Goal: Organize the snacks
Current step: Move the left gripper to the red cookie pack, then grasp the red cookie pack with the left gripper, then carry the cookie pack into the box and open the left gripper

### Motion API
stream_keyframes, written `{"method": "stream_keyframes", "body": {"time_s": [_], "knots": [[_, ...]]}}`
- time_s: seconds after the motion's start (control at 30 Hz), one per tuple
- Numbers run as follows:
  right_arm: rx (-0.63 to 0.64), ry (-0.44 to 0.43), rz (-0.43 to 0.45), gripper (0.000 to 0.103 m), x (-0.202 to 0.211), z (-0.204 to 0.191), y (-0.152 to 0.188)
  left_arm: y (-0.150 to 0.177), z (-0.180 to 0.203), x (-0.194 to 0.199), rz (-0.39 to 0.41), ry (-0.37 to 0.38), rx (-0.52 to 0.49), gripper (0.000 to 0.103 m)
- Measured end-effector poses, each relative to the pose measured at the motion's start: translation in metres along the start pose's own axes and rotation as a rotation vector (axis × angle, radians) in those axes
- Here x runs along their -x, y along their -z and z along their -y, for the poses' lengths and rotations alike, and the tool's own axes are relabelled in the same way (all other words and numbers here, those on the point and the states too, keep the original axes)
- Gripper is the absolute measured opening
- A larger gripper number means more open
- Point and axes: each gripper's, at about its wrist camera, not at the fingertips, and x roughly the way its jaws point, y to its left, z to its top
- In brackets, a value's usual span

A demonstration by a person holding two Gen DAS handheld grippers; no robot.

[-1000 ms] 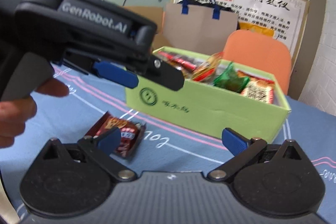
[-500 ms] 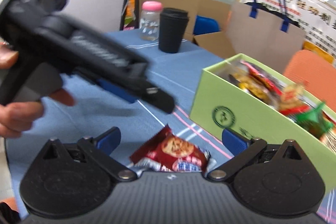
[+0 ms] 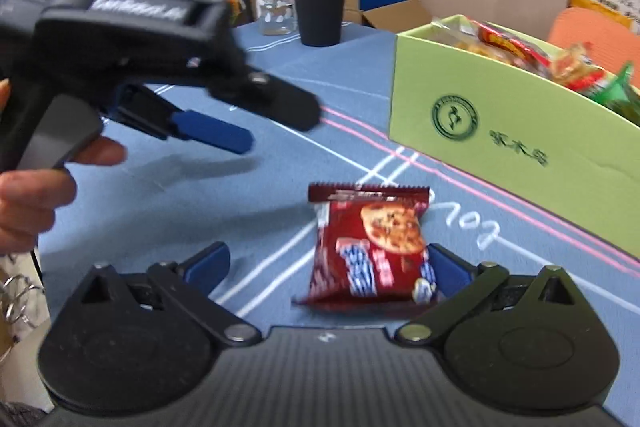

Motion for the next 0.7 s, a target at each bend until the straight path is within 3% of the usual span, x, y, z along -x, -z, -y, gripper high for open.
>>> {"method": "stream_keyframes", "body": {"time_s": [0.27, 0.43, 0.47, 0.5, 0.53, 0.57, 0.7], "knots": [[-0.055, 0.055, 0.021, 0.102, -0.002, 0.01, -0.002, 0.017, 0.029, -0.022, -0.084, 0.012, -0.014, 0.067], [-0.066, 0.077, 0.033, 0.09, -0.002, 0.012, 0.006, 0.027, 0.041, -0.026, -0.073, -0.036, -0.065, 0.066], [-0.063, 0.068, 0.04, 0.087, 0.001, 0.011, 0.006, 0.028, 0.043, -0.027, -0.072, -0.045, -0.076, 0.06], [-0.056, 0.065, 0.046, 0.075, 0.003, 0.009, 0.007, 0.029, 0.044, -0.029, -0.073, -0.051, -0.085, 0.054], [-0.051, 0.055, 0.049, 0.067, 0.006, 0.007, 0.007, 0.03, 0.046, -0.031, -0.081, -0.05, -0.097, 0.035], [-0.052, 0.063, 0.045, 0.066, 0.009, 0.005, 0.008, 0.032, 0.048, -0.032, -0.09, -0.054, -0.106, 0.025], [-0.044, 0.118, 0.086, 0.066, 0.031, -0.001, 0.01, 0.034, 0.056, -0.026, -0.09, -0.01, -0.089, 0.023]]}}
